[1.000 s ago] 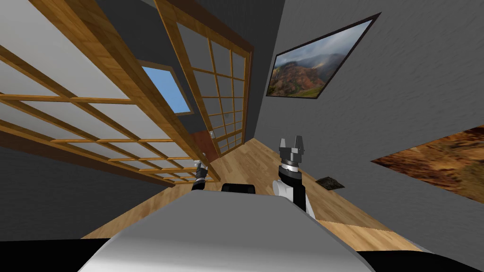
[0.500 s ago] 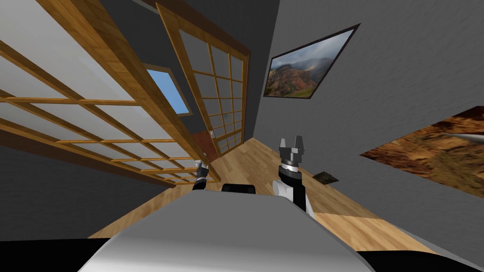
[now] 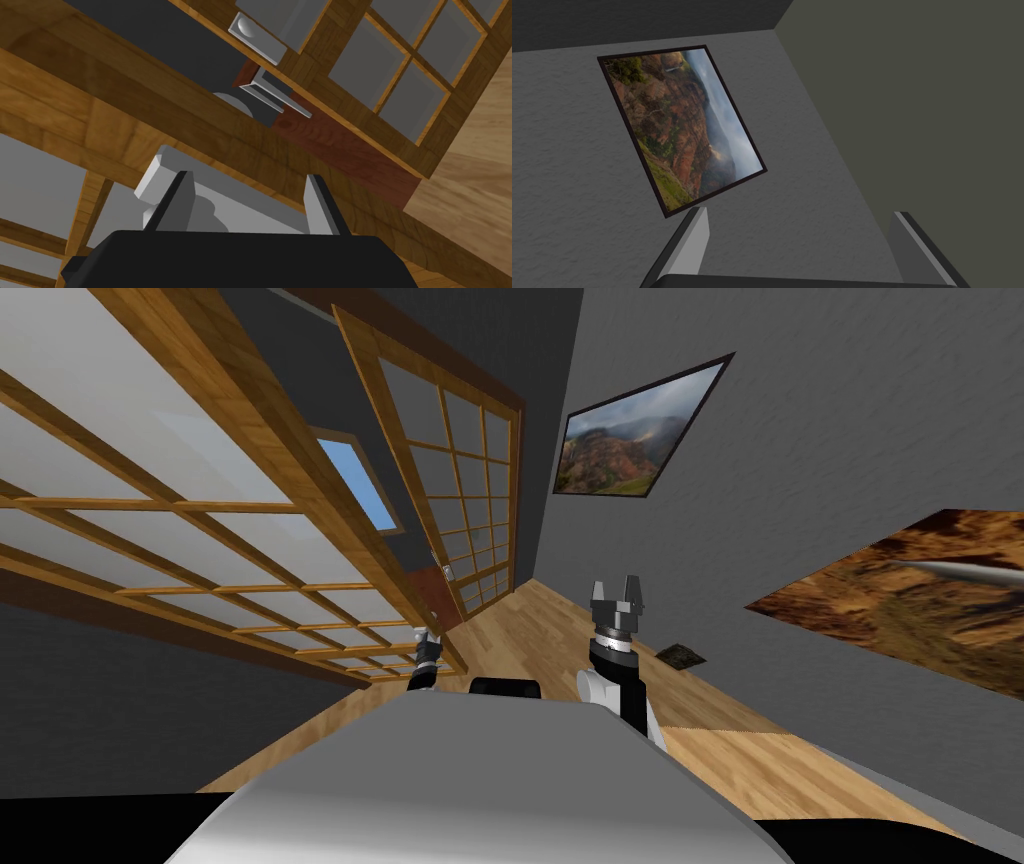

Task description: Pull the door open

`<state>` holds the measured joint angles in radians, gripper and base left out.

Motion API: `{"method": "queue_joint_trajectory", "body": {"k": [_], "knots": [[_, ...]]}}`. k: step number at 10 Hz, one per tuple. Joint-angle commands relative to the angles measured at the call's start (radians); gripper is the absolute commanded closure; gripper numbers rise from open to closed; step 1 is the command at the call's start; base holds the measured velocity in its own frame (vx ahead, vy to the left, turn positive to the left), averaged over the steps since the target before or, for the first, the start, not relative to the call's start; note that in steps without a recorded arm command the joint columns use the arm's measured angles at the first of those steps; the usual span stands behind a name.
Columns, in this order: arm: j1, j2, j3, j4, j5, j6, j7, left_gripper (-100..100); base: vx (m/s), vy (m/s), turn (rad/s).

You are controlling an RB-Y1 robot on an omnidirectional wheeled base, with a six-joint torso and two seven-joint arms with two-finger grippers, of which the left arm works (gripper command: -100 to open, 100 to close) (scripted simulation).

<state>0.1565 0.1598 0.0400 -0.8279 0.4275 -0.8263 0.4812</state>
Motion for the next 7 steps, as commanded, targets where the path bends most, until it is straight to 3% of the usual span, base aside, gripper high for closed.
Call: {"method": "queue_joint_trajectory", "body": {"k": [1, 7], "knots": [[0.003, 0.021, 0.007, 0.005, 0.023, -0.014, 0.045, -100, -0.056, 0.013, -0.077], [-0.001, 0.026, -0.040, -0.015, 0.087, -0.019, 0.191, -100, -0.072, 0.042, -0.096]]}}
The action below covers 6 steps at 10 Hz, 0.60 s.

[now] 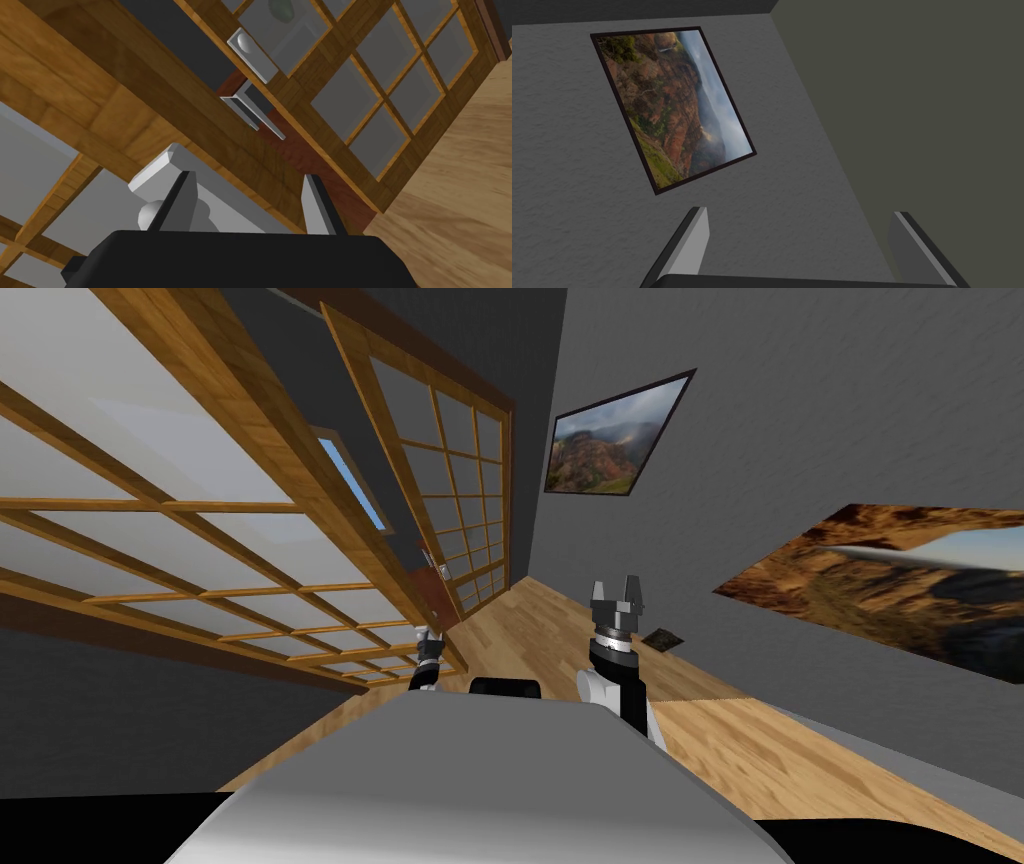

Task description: Pull the door open

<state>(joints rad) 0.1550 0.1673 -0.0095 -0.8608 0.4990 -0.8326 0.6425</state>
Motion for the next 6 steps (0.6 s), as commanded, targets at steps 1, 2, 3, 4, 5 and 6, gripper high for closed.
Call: {"method": "queue_joint_trajectory", "body": {"k": [1, 2, 3, 4, 5, 6], "knots": [[0.000, 0.018, 0.010, 0.018, 0.015, -0.013, 0.033, -100, -0.053, 0.028, -0.045], [-0.001, 0.020, -0.002, 0.013, 0.032, -0.014, 0.070, -100, -0.056, 0.041, -0.085], [-0.002, 0.021, -0.014, 0.007, 0.048, -0.016, 0.095, -100, -0.093, 0.067, -0.146], [-0.002, 0.021, -0.014, 0.007, 0.048, -0.016, 0.107, -100, -0.078, 0.043, -0.068], [-0.003, 0.022, -0.026, 0.002, 0.065, -0.017, 0.144, -100, -0.067, 0.031, -0.089], [-0.004, 0.024, -0.038, -0.003, 0.081, -0.019, 0.172, -100, -0.086, 0.046, -0.144]]}}
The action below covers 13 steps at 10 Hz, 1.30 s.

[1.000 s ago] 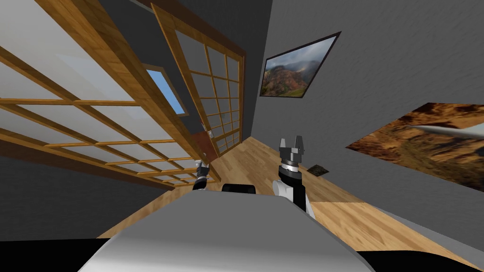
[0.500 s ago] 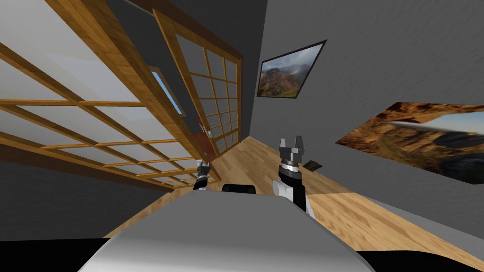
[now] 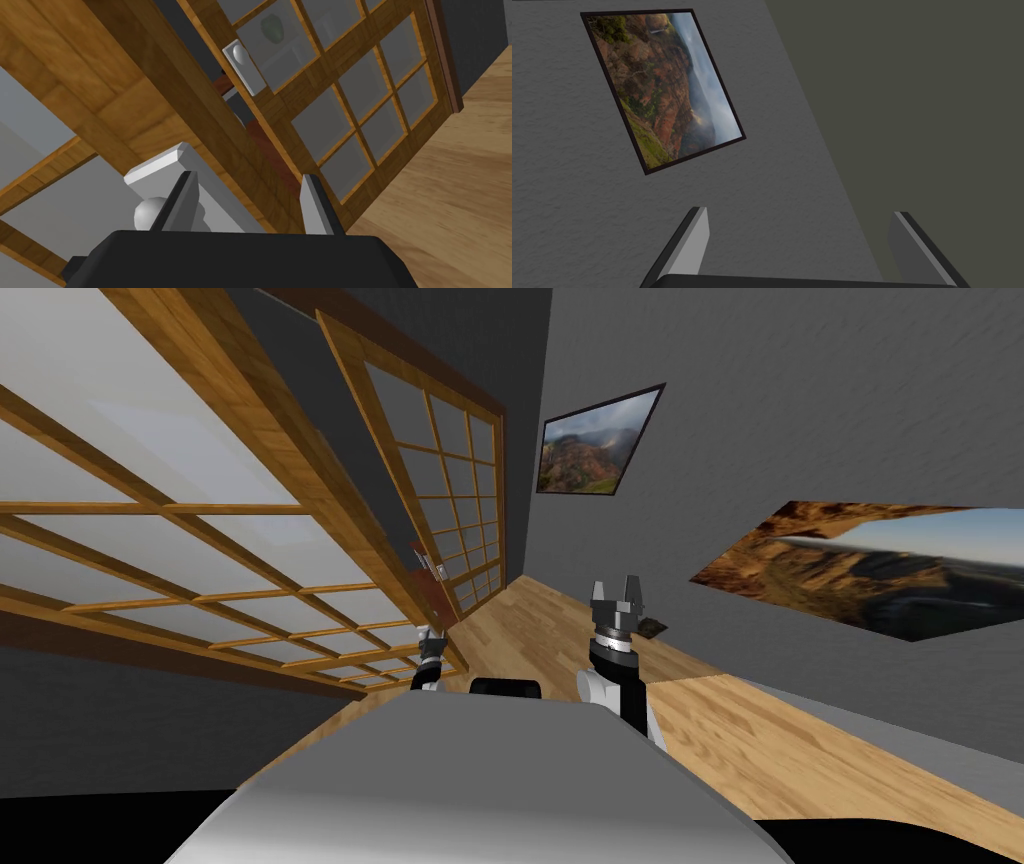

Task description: Pull the door open

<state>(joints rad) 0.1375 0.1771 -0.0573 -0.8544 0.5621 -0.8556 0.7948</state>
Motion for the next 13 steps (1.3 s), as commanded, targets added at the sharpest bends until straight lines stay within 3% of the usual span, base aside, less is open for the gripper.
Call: {"method": "queue_joint_trajectory", "body": {"k": [1, 4, 5, 7, 8, 11, 13], "knots": [[0.013, 0.014, 0.010, -0.009, 0.018, 0.004, 0.029, -100, -0.066, 0.031, -0.060], [0.010, 0.017, -0.025, -0.024, 0.065, 0.001, 0.127, -100, -0.083, 0.038, -0.118], [0.010, 0.017, -0.025, -0.024, 0.065, 0.001, 0.141, -100, -0.078, 0.028, -0.060], [0.008, 0.020, -0.046, -0.033, 0.094, -0.002, 0.200, -100, -0.086, 0.023, -0.093], [0.008, 0.020, -0.046, -0.033, 0.094, -0.002, 0.213, -100, -0.086, 0.035, -0.056], [0.006, 0.023, -0.073, -0.045, 0.132, -0.005, 0.311, -100, -0.098, 0.040, -0.098], [0.005, 0.024, -0.081, -0.049, 0.143, -0.006, 0.344, -100, -0.061, 0.015, -0.037]]}}
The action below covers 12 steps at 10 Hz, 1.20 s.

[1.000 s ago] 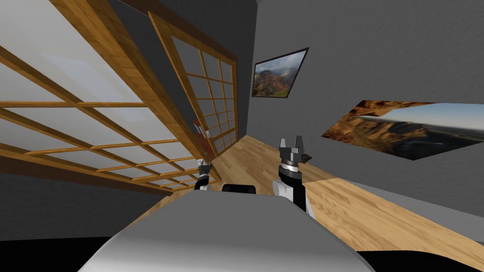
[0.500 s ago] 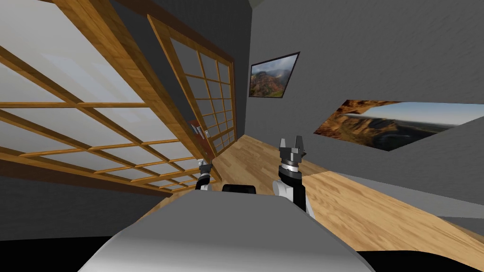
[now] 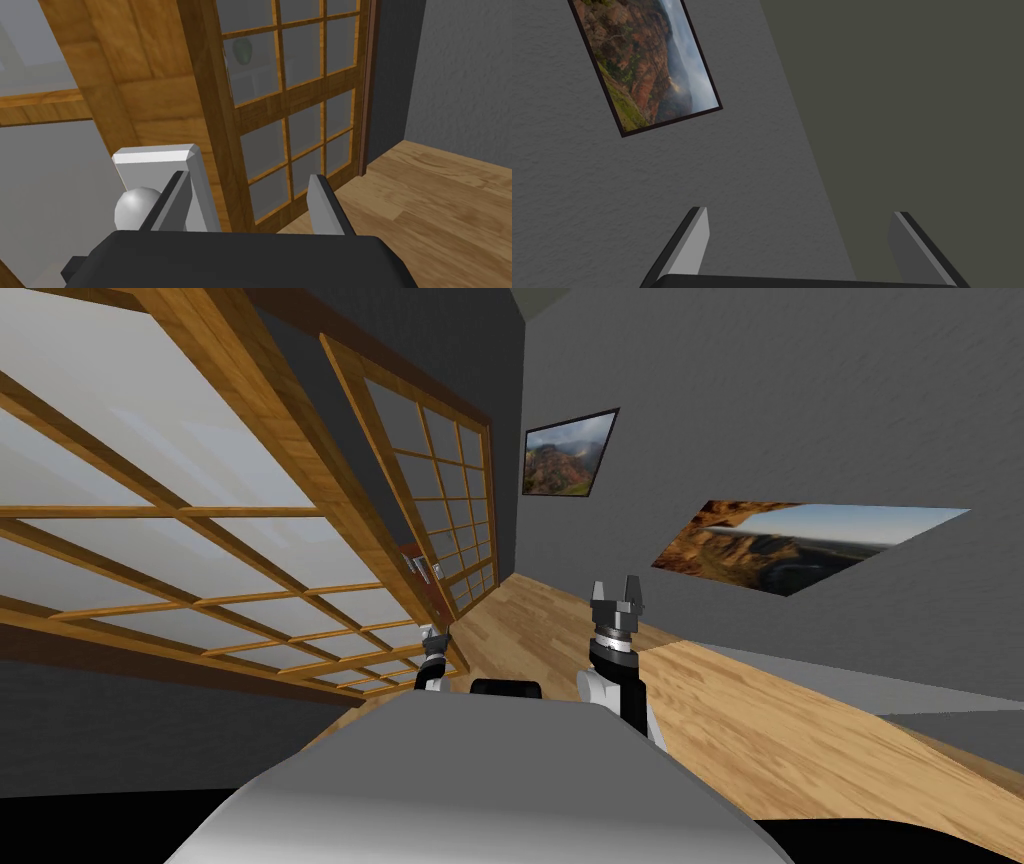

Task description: Pull the door open

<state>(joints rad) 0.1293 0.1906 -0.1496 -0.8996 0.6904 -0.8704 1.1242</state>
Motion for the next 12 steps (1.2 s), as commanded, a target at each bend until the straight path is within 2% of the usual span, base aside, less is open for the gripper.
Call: {"method": "queue_joint_trajectory", "body": {"k": [1, 5, 6, 7, 8, 9, 10, 12], "knots": [[0.013, 0.011, 0.004, -0.006, 0.024, 0.008, 0.039, -100, -0.083, 0.009, -0.088], [0.011, 0.013, -0.018, -0.016, 0.053, 0.005, 0.113, -100, -0.101, 0.025, -0.063], [-0.004, 0.007, -0.024, -0.027, 0.042, 0.005, 0.099, -100, -0.049, -0.021, -0.062], [0.010, 0.024, -0.030, -0.007, 0.042, -0.027, 0.136, -100, 0.021, -0.018, -0.189], [0.010, 0.024, -0.030, -0.007, 0.042, -0.027, 0.136, -100, 0.024, 0.006, -0.069], [0.023, 0.040, -0.031, 0.007, 0.043, -0.048, 0.159, -100, 0.026, 0.012, -0.085], [0.029, 0.048, -0.031, 0.015, 0.044, -0.059, 0.172, -100, 0.041, 0.029, -0.090], [0.029, 0.048, -0.031, 0.015, 0.044, -0.059, 0.172, -100, 0.022, 0.012, -0.013]]}}
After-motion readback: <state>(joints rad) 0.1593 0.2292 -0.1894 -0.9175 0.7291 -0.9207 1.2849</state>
